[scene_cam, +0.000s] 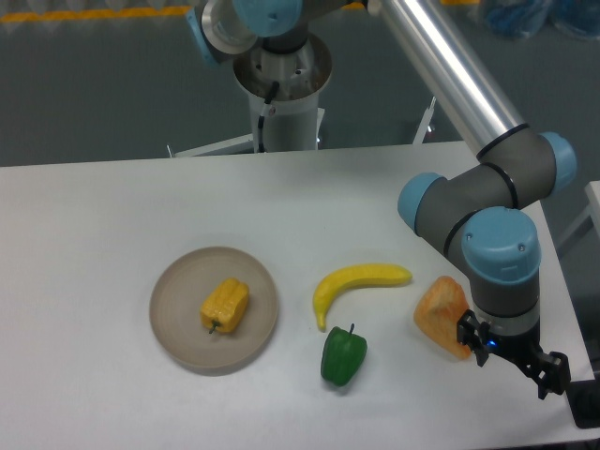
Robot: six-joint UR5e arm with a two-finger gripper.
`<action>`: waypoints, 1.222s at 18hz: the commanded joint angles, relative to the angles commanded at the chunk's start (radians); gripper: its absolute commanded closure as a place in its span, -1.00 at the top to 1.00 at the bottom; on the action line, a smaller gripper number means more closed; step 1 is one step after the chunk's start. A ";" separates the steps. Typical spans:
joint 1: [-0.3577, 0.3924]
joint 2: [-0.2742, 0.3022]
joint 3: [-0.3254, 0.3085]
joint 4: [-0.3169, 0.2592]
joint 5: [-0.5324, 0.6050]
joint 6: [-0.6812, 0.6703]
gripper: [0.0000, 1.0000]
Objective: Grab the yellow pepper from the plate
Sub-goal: 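Lift the open gripper up from beside the orange slice, then move the open gripper over the yellow pepper on the plate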
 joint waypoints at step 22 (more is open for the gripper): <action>-0.011 0.282 -0.161 -0.187 -0.182 -0.101 1.00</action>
